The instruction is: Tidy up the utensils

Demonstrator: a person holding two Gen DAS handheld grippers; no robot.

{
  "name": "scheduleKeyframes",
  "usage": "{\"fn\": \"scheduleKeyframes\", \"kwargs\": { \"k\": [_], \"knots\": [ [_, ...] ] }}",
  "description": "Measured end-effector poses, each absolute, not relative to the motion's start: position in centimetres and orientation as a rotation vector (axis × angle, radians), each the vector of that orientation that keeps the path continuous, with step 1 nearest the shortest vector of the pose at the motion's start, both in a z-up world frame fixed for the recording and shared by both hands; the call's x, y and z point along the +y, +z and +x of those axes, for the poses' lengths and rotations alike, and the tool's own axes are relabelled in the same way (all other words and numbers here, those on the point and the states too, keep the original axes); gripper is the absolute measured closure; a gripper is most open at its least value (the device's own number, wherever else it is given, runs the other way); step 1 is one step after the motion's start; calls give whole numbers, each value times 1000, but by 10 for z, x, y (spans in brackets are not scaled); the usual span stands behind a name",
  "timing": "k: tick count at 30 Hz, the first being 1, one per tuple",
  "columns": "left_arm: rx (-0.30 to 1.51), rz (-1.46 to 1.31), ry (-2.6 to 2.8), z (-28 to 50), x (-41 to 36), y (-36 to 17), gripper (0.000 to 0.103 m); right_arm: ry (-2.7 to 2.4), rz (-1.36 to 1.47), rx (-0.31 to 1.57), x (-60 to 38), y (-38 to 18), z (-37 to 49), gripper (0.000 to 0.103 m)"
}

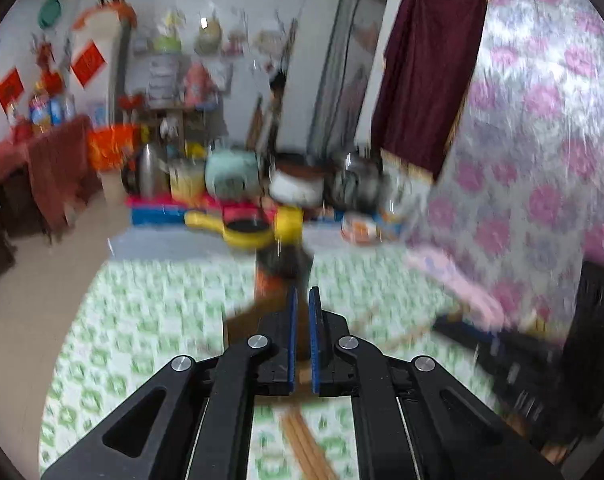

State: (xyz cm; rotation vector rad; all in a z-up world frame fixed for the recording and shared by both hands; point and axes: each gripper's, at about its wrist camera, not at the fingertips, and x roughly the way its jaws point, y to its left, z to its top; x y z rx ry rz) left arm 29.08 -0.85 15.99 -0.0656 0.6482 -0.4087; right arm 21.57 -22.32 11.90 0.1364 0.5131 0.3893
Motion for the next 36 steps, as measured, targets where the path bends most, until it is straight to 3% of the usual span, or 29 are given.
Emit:
{"fn": "scheduleKeyframes", "kwargs": {
  "k": [1, 3, 10, 15, 24, 26, 29, 34, 36],
  "knots": [
    [694, -51, -399, 289, -4, 141, 73, 390, 127, 521, -221, 116, 218, 97],
    [765, -65, -361, 287, 12, 106, 52, 393, 126, 535, -218, 113, 222, 97],
    [1095, -344, -210, 326, 84, -13, 51, 448, 175, 505, -212, 122, 233, 97],
    [1223, -399, -139, 367, 94, -55, 51, 459, 155, 494, -207, 120, 232, 97],
    [1313, -363, 33, 423, 98, -89, 57, 456, 204, 519, -227, 115, 245, 96],
    [1313, -332, 49, 430, 93, -93, 65, 454, 210, 526, -230, 112, 247, 96],
    [1295, -233, 88, 431, 82, -95, 85, 450, 216, 533, -233, 110, 251, 96],
    [1268, -281, 50, 416, 91, -91, 98, 451, 218, 532, -233, 110, 253, 96],
    [1254, -336, 17, 403, 98, -86, 98, 452, 218, 531, -234, 109, 253, 96]
  ]
}}
